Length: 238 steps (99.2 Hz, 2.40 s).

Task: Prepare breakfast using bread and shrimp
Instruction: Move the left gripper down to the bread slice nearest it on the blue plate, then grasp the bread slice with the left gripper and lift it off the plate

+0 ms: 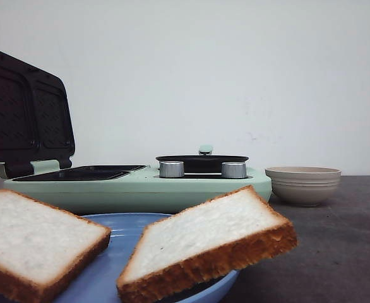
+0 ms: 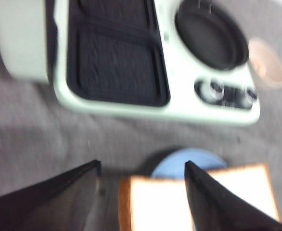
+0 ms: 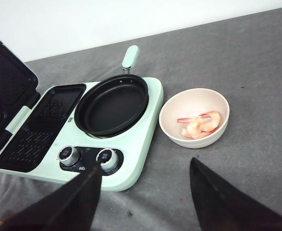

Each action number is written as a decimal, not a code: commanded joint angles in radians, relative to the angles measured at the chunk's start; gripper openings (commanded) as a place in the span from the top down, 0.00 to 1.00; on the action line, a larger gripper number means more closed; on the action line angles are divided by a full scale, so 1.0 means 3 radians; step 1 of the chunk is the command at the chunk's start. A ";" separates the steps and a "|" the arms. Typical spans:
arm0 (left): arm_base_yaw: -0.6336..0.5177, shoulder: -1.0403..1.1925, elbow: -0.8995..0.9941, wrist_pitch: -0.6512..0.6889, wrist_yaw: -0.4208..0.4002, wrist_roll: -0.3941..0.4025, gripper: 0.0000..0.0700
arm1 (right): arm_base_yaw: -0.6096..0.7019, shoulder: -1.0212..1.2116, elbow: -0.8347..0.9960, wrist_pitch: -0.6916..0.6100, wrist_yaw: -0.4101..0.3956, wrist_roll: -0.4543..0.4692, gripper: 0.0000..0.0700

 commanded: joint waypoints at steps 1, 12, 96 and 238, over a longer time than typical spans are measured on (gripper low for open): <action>-0.0003 0.0104 0.0051 -0.0165 0.0083 0.0150 0.51 | 0.0003 0.0008 0.0051 0.0025 -0.0009 -0.0027 0.49; -0.0046 0.0331 0.0050 -0.0538 0.0150 0.0300 0.51 | 0.0003 0.0008 0.0051 0.0025 -0.0019 -0.0025 0.49; -0.0702 0.1404 0.0050 -0.0963 0.0172 0.0380 0.42 | 0.0003 0.0008 0.0051 0.0024 -0.0095 -0.0027 0.49; -0.0885 0.1691 0.0080 -0.0708 0.0346 0.0491 0.99 | 0.0003 0.0008 0.0051 0.0025 -0.0093 -0.0051 0.49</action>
